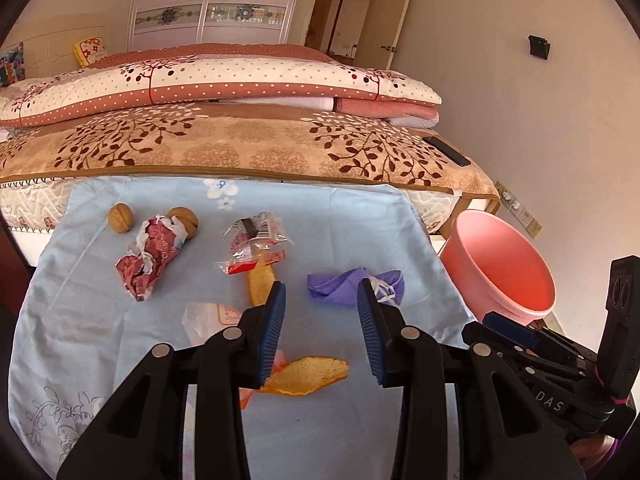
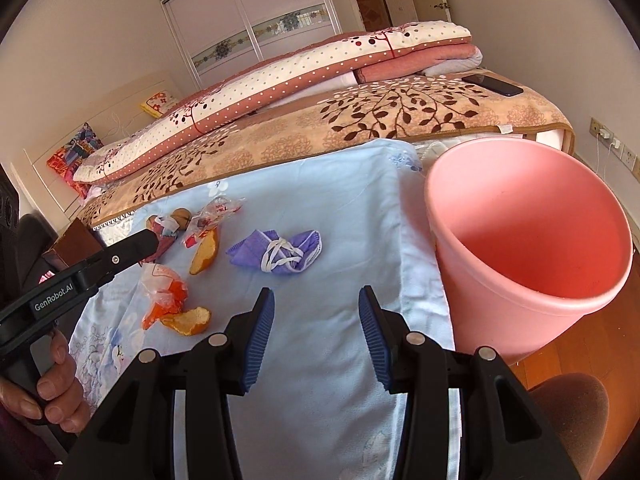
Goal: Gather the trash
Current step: 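Move both tools back over the trash on the sheet, then grasp the clear plastic bag with orange peel using the left tool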
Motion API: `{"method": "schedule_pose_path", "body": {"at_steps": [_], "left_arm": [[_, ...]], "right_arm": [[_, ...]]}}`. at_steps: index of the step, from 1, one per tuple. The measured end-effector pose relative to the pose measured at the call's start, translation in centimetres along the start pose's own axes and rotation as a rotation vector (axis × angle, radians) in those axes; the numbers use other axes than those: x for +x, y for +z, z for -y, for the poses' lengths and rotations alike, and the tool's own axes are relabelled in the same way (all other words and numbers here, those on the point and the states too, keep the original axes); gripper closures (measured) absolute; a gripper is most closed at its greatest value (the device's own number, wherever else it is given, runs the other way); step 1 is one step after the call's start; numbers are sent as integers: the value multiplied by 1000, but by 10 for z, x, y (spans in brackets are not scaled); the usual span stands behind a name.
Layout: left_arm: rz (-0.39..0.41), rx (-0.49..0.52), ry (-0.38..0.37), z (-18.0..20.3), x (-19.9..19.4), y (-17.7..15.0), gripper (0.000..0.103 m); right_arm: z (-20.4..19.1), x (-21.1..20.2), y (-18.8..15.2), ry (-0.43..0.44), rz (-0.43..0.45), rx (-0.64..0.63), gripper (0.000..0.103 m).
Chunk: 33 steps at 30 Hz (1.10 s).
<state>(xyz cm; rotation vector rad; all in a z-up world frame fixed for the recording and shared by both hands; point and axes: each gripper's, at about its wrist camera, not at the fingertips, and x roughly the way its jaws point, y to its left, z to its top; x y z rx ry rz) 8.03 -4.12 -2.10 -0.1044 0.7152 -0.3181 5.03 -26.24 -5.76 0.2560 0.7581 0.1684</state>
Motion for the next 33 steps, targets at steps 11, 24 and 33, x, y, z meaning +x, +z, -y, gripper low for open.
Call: {"method": "schedule_pose_path", "body": {"at_steps": [11,24,33], "left_arm": [[-20,-72,70,-39,-4,-19,66],[-44,-123,92,-63,-8,-31,66],[-60,-109,76,-58,-3,-32,66]], "right_arm": [[-12,11,-2,22,-38,-44,57],[-35,32,-8,49,-124,-122,55],[-36,45,-14,50,-184,-129,55]]}}
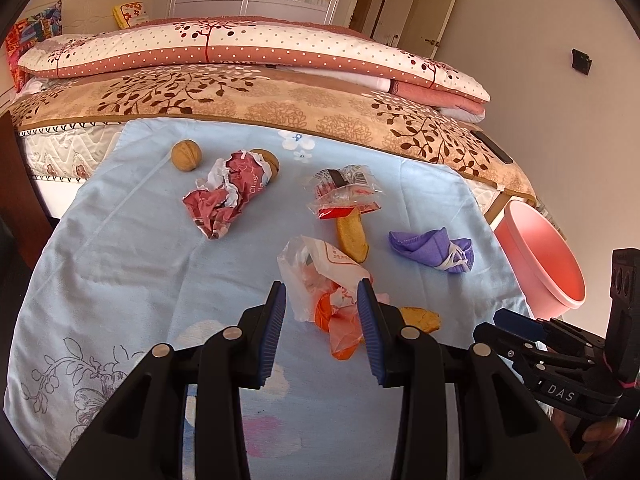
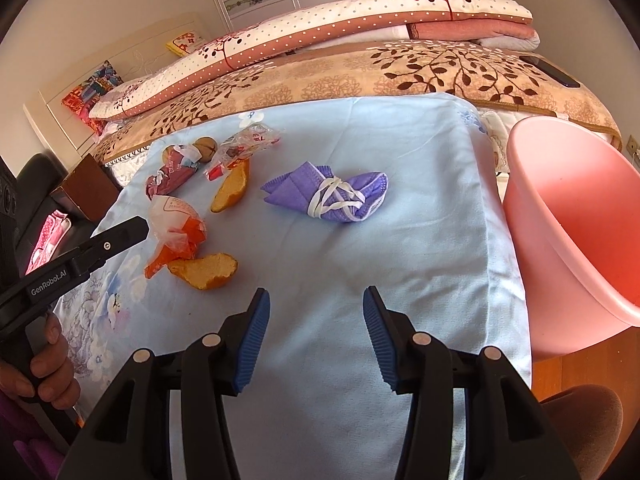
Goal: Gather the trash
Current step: 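Grasp the clear plastic bag with orange peel using the left tool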
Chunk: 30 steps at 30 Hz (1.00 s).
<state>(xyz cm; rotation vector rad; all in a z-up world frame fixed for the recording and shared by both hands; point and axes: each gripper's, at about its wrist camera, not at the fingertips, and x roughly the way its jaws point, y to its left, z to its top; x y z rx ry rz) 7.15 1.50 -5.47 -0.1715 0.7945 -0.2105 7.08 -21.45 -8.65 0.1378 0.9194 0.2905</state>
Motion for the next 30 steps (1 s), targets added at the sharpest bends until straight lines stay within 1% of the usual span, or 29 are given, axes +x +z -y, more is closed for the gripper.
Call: {"method": "schedule_pose_path", "body": {"at_steps": [4,10,13,22,25,30], "left_arm": [[-9,5,-6,2,2,0,66],[-53,-3,-8,1,11,-4,66],[-59,-13,-23,0,13,-5,66],[-72,8,-49,7,14,-6,66],[-87,3,-64,7,18,-7,66],[-85,13,-73,10,16,-8,66]], "right_arm": [[-1,2,0,8,-9,-8,55],[-3,3,0,20,-9,-16,55],[-3,2,0,23,-9,-19,54],[-3,2,0,31,-8,-18,54],[-3,2,0,36,-8,-19,53],[-3,2,0,41,-6,-18,51]]}}
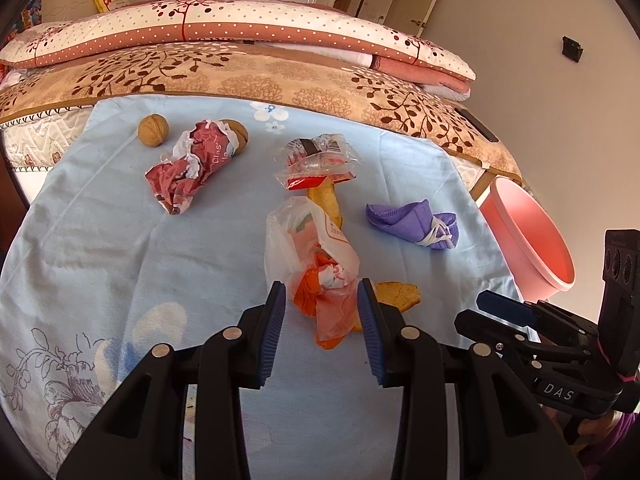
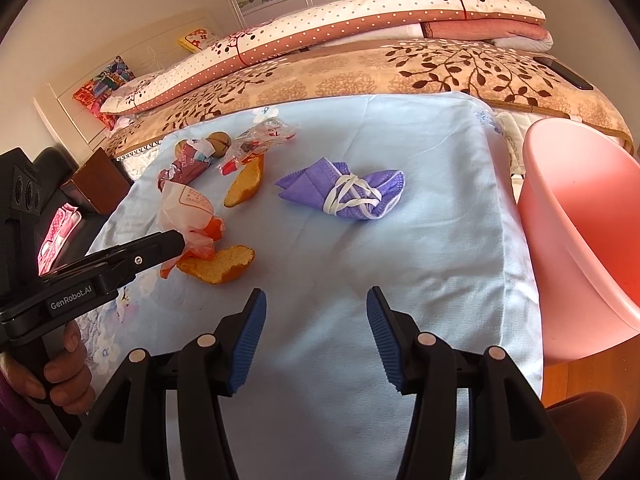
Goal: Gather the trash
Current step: 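Grasp the clear plastic bag with orange peel using the left tool, then grasp the yellow chip with the right tool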
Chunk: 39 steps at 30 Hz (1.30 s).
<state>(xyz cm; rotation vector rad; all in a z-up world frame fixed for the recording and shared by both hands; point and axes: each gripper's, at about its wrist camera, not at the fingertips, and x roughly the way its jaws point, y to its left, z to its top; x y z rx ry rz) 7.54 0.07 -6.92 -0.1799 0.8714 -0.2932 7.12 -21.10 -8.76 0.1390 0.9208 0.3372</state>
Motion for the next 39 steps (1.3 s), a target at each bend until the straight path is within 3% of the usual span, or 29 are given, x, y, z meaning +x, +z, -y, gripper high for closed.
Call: {"method": "schedule_pose_path", "body": {"at_steps": [15,20,31,39], "left_arm": [[-38,16,-41,8,9,-2,66],[-10,-4,-52,5,5,-1,75],[63,-40,-34,-7,-13,1,77],[101,-71,-20,-20,-27,1,77]], "right_arm": [[-1,1,0,6,-5,-6,51],[-2,2,0,10,-11,-12,51],[-41,6,8,56,-7,-150,51],[-53,38,19,95,-103,-117,51]]}}
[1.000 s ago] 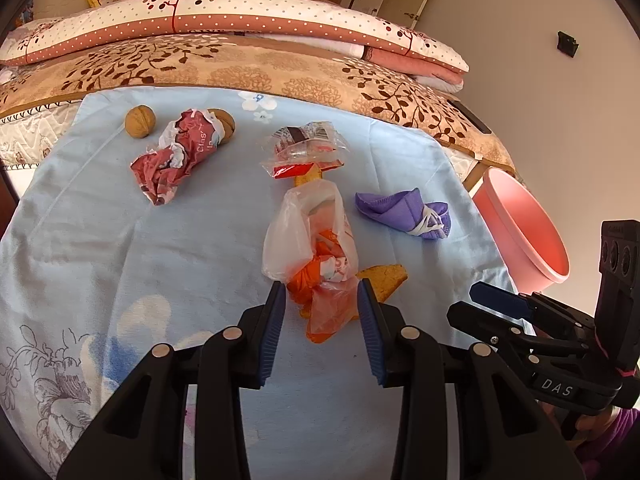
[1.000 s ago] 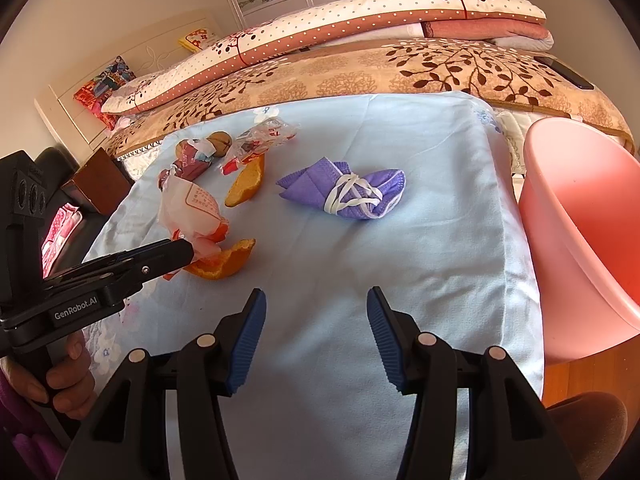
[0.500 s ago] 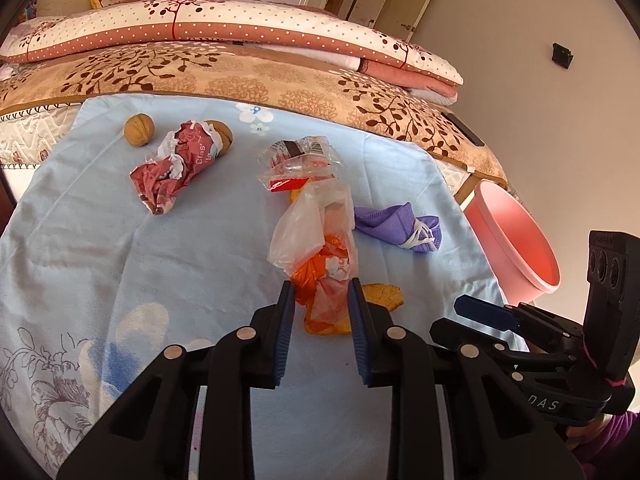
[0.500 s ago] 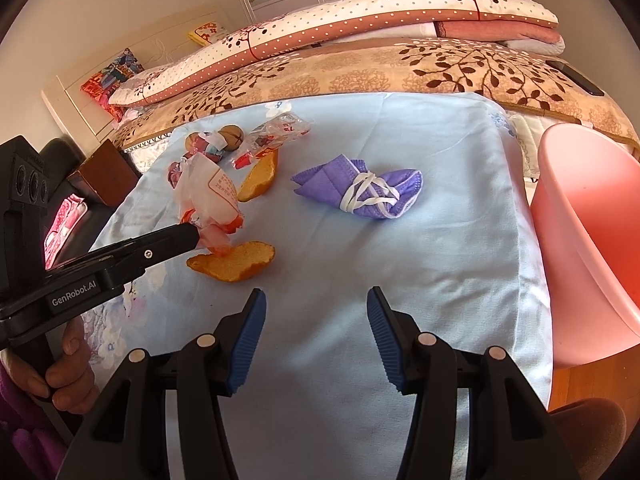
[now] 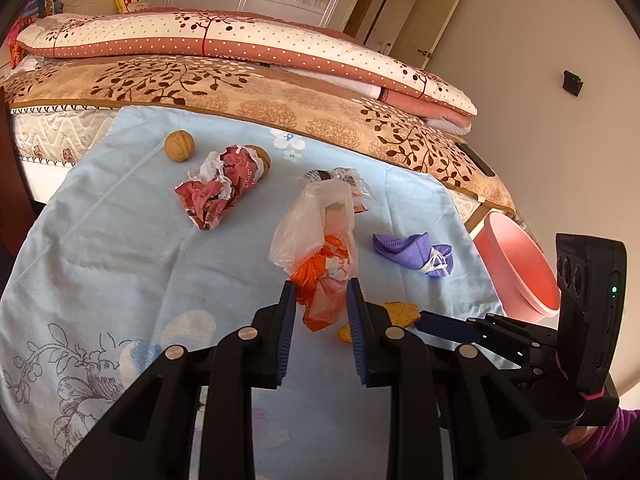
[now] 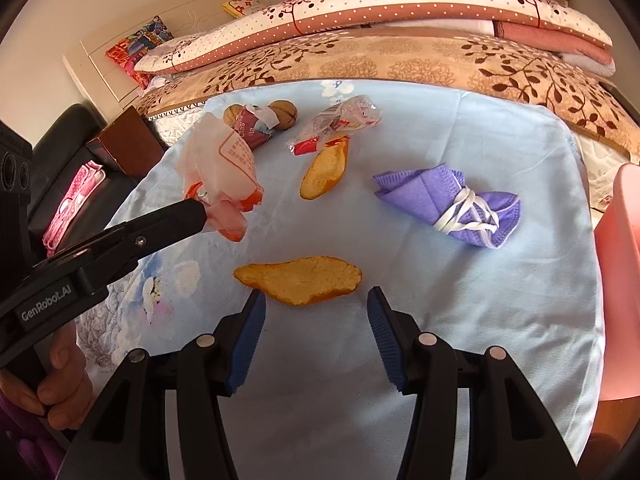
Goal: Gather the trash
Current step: 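Grasp the yellow chip with the right tool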
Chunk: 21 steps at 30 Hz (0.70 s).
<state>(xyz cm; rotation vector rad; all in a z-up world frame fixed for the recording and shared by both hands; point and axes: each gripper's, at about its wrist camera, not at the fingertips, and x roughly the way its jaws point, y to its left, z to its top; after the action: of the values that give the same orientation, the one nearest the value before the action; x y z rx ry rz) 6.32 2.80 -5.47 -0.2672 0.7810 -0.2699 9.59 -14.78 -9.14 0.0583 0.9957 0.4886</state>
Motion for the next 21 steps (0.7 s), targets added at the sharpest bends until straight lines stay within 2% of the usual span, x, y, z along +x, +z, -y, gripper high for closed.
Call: {"method": "schedule_pose_path", "body": {"at_steps": [4,6,8,11,14,21], "left_arm": [[11,-6,4,-3,-4,0,77],[13,-10,4,-4,-5,0,77],[16,-8,6,-4,-6,0,77],[21,-4,7,-3,-8,0,77],[19,1,8,-2,-8,0,77],[22,25,-3,7,-7,5,77]], "right_arm": [[4,6,7,11,-2,45,51],[5,9,10,-8,-5,51,62],[4,11,12,-18,-16,45,81],[5,9,11,-14,-15,48,91],[6,0,10,-16,19,50,96],[20,-31,10,-47,114,101,97]]}}
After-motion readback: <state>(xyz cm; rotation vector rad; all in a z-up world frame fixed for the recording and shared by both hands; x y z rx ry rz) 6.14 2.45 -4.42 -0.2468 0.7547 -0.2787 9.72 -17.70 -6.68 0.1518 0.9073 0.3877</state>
